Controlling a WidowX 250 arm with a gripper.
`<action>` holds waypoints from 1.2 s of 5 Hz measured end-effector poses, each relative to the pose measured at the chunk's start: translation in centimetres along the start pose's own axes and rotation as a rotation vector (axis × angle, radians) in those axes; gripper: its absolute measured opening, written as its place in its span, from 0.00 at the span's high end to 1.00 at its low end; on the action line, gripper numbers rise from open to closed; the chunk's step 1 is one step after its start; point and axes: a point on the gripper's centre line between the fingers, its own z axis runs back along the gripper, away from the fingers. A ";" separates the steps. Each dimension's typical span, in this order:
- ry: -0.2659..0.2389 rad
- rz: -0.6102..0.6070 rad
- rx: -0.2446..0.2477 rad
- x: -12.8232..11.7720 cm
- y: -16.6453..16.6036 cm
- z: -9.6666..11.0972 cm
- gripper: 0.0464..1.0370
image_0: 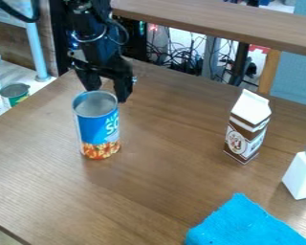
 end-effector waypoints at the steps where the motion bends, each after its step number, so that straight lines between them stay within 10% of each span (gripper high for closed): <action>1: 0.011 -0.012 -0.001 -1.6 -0.2 0.2 0.03; 6: 0.079 -0.038 -0.003 -8.3 -1.2 1.0 0.04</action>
